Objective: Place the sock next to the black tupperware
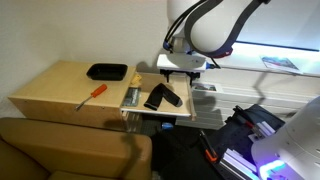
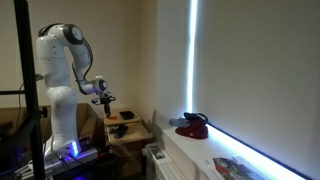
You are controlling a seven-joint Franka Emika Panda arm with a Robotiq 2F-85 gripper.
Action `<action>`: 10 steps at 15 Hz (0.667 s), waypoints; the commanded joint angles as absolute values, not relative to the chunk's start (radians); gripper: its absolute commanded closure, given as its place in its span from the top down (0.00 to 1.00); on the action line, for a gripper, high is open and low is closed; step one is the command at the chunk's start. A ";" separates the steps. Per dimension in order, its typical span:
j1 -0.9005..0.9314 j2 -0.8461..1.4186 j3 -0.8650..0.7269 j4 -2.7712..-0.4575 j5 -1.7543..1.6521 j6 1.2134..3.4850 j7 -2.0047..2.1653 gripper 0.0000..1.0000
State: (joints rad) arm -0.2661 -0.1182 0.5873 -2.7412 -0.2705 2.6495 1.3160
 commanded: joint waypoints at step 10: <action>-0.107 0.354 0.292 -2.417 -0.413 2.703 1.626 1.00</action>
State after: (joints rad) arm -0.2811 0.3925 0.4526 -2.4038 -0.5500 2.6663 1.7223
